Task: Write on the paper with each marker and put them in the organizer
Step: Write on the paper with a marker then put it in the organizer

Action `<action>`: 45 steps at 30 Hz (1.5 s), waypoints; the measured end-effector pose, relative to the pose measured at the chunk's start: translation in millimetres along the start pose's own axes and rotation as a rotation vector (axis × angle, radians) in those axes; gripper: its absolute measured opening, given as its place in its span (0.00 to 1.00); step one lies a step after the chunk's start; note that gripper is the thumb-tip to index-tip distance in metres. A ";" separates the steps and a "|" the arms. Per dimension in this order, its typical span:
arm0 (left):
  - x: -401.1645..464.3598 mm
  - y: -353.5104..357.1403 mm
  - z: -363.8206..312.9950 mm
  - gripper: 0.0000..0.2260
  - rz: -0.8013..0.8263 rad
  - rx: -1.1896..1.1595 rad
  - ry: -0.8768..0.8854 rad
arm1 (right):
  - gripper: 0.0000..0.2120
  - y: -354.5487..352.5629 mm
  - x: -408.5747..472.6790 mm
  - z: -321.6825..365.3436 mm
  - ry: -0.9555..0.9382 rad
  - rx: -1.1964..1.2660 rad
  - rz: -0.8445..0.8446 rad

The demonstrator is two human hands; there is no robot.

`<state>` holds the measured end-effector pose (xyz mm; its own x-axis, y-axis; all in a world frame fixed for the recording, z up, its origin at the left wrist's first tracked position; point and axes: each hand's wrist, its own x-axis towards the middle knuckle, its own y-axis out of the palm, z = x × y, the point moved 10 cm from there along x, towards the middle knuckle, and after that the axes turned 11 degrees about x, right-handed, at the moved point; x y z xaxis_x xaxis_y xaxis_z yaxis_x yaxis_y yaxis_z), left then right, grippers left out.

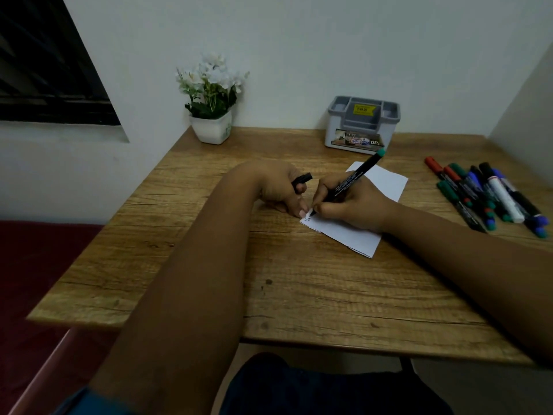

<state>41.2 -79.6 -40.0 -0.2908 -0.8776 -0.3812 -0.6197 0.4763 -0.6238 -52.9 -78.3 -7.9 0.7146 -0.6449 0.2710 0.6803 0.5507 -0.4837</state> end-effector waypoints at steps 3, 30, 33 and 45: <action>-0.5 -0.3 -1.1 0.20 -0.003 0.003 -0.002 | 0.03 2.2 -0.1 1.5 -0.015 -0.036 0.014; -1.8 -2.1 1.1 0.20 -0.056 -0.008 -0.044 | 0.02 -4.6 1.0 -4.9 0.038 -0.028 0.011; -1.3 -3.1 1.3 0.20 -0.055 0.010 -0.050 | 0.02 -3.6 0.7 -4.8 0.041 -0.040 0.024; -2.5 -3.7 -2.4 0.21 -0.053 0.047 -0.041 | 0.03 -4.9 -0.2 -6.3 0.058 -0.050 -0.003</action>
<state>42.5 -79.2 -35.1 -0.2279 -0.8990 -0.3741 -0.5984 0.4324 -0.6745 -57.4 -84.3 -10.8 0.7007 -0.6771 0.2248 0.6728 0.5224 -0.5239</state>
